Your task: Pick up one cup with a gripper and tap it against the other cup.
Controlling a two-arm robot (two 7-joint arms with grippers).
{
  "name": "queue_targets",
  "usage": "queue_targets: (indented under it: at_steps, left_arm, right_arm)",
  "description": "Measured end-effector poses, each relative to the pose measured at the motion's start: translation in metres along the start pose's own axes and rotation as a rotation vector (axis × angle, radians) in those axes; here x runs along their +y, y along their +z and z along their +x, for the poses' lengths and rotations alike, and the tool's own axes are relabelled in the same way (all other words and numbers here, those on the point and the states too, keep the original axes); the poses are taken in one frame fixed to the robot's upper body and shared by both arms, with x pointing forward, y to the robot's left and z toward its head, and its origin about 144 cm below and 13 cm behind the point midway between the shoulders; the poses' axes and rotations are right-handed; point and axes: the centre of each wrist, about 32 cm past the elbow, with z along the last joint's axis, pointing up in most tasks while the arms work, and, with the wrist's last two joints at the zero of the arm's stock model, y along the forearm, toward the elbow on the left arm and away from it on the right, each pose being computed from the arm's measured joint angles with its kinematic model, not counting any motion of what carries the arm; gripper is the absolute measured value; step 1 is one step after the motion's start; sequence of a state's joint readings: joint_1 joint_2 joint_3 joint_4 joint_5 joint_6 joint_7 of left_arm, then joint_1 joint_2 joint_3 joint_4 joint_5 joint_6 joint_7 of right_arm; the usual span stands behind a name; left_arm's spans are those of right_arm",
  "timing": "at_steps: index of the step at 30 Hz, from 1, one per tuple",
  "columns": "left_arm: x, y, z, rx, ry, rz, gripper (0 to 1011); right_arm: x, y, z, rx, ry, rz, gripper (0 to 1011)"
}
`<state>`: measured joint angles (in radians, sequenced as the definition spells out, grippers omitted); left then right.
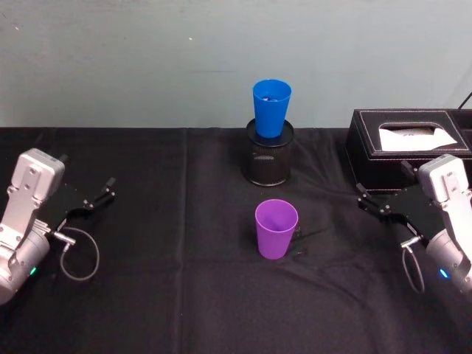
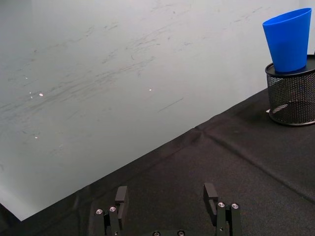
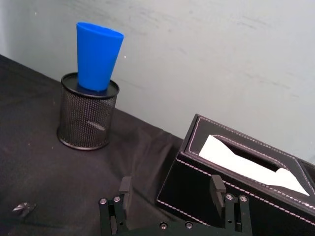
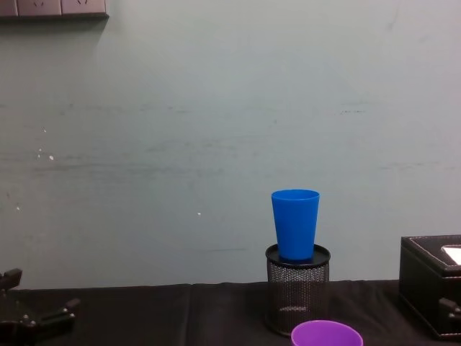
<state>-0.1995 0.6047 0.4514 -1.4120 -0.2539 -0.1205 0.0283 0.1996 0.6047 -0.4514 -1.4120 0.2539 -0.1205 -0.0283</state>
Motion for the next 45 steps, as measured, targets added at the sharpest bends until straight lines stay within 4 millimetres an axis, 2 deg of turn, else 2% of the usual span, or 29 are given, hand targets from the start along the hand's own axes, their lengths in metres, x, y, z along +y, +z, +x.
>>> queue_targets:
  at_steps: [6, 12, 17, 20, 25, 31, 45]
  left_arm:
    - [0.000, 0.000, 0.000, 0.000, 0.000, 0.000, 1000]
    - [0.000, 0.000, 0.000, 0.000, 0.000, 0.000, 1000]
    - [0.000, 0.000, 0.000, 0.000, 0.000, 0.000, 1000]
    - [0.000, 0.000, 0.000, 0.000, 0.000, 0.000, 1000]
    - [0.000, 0.000, 0.000, 0.000, 0.000, 0.000, 1000]
    - [0.000, 0.000, 0.000, 0.000, 0.000, 0.000, 1000]
    - [0.000, 0.000, 0.000, 0.000, 0.000, 0.000, 1000]
  right_arm:
    - [-0.005, 0.005, 0.001, 0.009, -0.017, 0.047, 1003]
    - [-0.020, 0.008, -0.001, 0.036, -0.013, 0.099, 1003]
    - [-0.037, 0.006, -0.007, 0.075, 0.056, 0.124, 1003]
    - [-0.050, 0.001, -0.013, 0.113, 0.147, 0.140, 1003]
    - [-0.061, -0.004, -0.024, 0.159, 0.284, 0.143, 1003]
    - [-0.057, -0.006, -0.034, 0.171, 0.379, 0.140, 1003]
    - [-0.022, -0.001, -0.052, 0.181, 0.474, 0.106, 1003]
